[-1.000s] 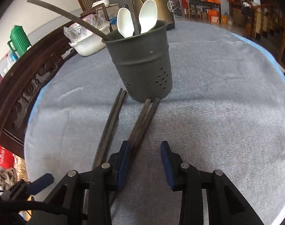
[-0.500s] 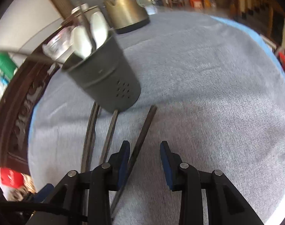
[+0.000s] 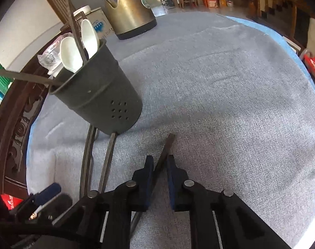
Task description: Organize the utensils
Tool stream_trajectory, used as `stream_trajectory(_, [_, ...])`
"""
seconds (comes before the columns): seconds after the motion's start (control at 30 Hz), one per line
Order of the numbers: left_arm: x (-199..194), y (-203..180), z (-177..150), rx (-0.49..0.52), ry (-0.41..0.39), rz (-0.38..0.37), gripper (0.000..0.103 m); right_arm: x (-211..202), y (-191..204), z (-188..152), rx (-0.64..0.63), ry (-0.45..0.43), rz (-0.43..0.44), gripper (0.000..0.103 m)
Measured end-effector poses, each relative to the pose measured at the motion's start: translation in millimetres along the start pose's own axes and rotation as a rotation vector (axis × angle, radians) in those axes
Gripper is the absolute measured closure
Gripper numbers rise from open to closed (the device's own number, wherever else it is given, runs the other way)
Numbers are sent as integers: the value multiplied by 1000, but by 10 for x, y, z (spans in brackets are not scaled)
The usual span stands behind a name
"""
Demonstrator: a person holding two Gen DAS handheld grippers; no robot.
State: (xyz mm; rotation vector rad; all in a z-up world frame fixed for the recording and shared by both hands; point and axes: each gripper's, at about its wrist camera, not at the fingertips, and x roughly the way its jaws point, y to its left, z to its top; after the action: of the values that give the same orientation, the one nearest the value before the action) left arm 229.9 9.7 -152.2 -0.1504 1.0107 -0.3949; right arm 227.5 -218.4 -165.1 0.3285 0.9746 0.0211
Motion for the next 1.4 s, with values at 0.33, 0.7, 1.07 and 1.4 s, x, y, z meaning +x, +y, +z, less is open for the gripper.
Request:
stream_trajectory(0.33, [203,-105,182,15,0,80,41,-52,23,-156,-39,-33,6,88])
stream_trajectory(0.7, [193,-163,181,49,21,172,44,-55,-101,-172,-39,-32,43,88])
stream_trajectory(1.07, [123,-319,140,40,22,137,45,-48,-121,-171,-37,-33,68,88])
stream_trajectory(1.4, [260,-368,324,59,26,169,44,-36,-117,-155,-39,-28,69,88])
